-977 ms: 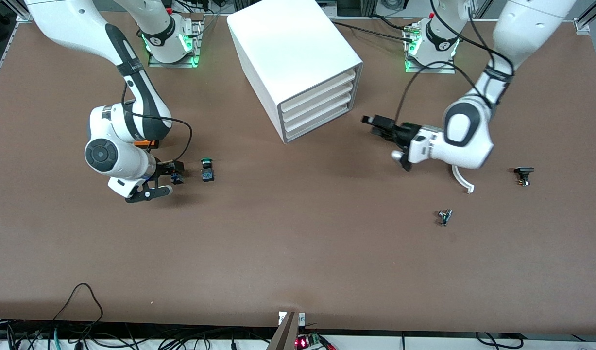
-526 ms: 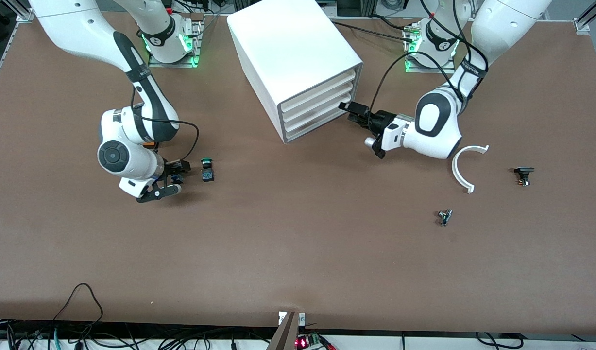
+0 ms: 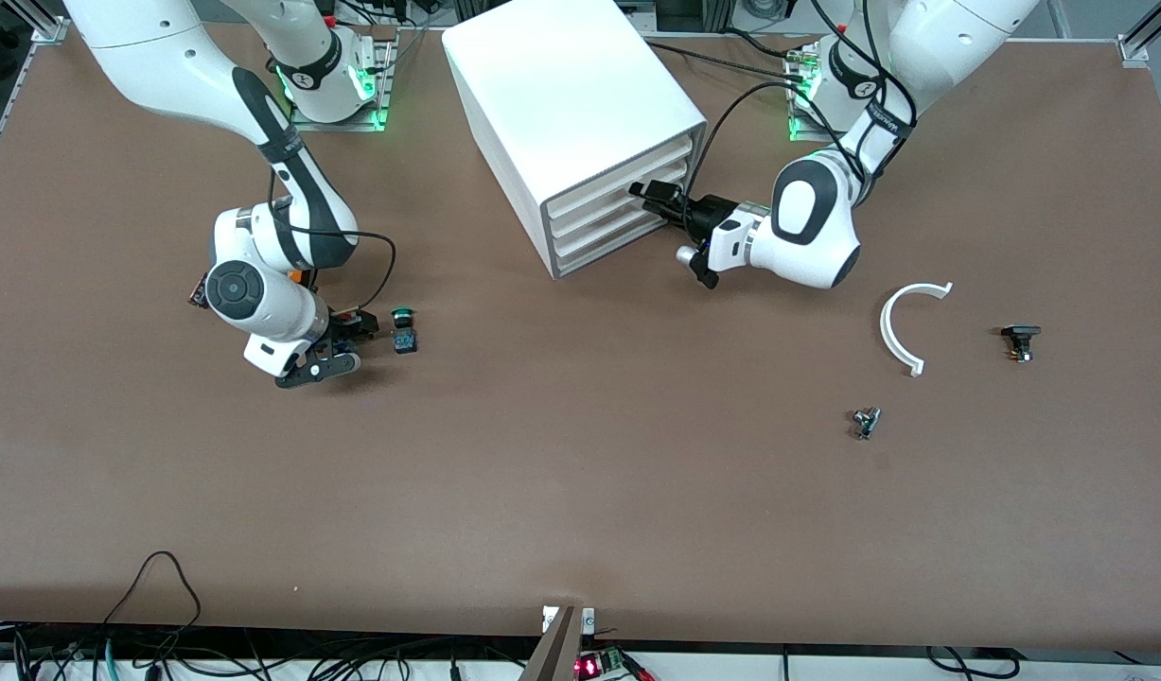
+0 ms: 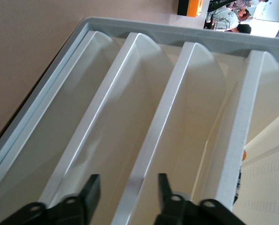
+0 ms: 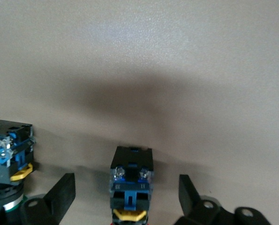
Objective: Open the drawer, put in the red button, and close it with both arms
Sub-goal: 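Pull the top drawer open with the left gripper while the right gripper lifts the button, then release the drawer with the left gripper while the right gripper carries the button over, then lower the red button into the open drawer with the right gripper, then open the right gripper and withdraw while the left gripper approaches the drawer, then push the drawer closed into the cabinet with the left gripper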
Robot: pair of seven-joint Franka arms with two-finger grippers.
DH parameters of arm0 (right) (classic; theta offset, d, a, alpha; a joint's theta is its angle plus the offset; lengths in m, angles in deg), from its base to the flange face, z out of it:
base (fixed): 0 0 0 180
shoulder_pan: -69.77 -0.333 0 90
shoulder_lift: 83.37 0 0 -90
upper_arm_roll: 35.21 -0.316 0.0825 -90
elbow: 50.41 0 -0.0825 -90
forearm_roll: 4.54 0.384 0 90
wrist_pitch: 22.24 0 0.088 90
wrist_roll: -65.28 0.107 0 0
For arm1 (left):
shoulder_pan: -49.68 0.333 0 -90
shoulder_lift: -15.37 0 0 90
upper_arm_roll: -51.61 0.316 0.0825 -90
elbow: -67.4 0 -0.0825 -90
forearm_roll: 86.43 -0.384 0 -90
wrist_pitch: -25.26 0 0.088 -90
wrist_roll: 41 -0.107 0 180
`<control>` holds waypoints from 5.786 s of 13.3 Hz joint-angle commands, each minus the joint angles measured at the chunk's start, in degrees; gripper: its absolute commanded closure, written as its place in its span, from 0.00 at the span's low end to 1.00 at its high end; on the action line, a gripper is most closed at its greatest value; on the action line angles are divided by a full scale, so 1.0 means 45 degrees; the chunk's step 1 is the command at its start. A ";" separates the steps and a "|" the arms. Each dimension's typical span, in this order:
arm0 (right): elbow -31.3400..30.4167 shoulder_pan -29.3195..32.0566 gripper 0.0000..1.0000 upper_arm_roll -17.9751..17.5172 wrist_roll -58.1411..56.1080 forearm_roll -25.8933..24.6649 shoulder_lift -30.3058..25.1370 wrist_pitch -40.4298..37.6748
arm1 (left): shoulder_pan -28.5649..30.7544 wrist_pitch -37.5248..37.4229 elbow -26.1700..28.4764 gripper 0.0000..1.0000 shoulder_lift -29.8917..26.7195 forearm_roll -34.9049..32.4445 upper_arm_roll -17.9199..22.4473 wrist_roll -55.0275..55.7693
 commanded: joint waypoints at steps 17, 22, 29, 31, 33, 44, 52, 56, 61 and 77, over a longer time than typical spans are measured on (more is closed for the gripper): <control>0.3631 -0.0170 0.76 -0.1230 -0.2057 0.0034 -0.1052 -0.3028 | 0.1812 0.0826 -0.1783 0.00 -0.1025 -0.1952 0.1895 -0.0466; 0.6794 -0.0619 0.76 -0.3085 -0.2996 0.0053 -0.0974 -0.5309 | 0.2888 0.1389 -0.2370 0.00 -0.2957 -0.2439 0.2968 -0.0465; 0.9786 -0.2394 0.76 -0.4182 -0.5963 -0.0220 0.0332 -0.5511 | 0.2870 -0.1645 -0.5099 0.00 -0.5459 -1.0086 0.4336 0.3600; 0.9984 -0.3234 0.76 -0.4182 -0.6856 -0.0492 0.0567 -0.5008 | 0.2578 -0.3229 -0.6174 0.00 -0.5733 -1.2138 0.4220 0.6786; 1.0256 -0.3938 0.76 -0.4182 -0.8185 -0.0571 0.0938 -0.4711 | 0.2109 -0.4460 -0.6897 0.00 -0.5832 -1.3723 0.4142 0.8434; 1.0239 -0.6030 0.76 -0.4144 -1.1766 -0.1080 0.2638 -0.4964 | 0.1971 -0.4876 -0.7233 0.00 -0.5657 -1.4843 0.4160 0.9280; 1.0161 -0.7085 0.73 -0.3890 -1.1707 -0.1138 0.2815 -0.5062 | 0.1971 -0.4857 -0.7253 0.00 -0.5637 -1.4668 0.4161 0.9769; 1.0005 -0.7378 0.46 -0.3870 -1.1338 -0.1099 0.3010 -0.5023 | 0.1971 -0.4857 -0.7370 0.00 -0.5403 -1.4394 0.4200 0.9769; 1.0160 -0.6426 0.00 -0.3636 -0.9503 -0.0690 0.1551 -0.5335 | 0.1971 -0.4857 -0.7409 0.00 -0.5305 -1.4433 0.4200 0.9730; 0.8481 -0.2242 0.00 -0.1178 0.6959 -0.0826 -0.1442 -0.9641 | -0.0877 0.6408 -0.1084 0.00 -0.2435 -1.4042 0.2521 1.8920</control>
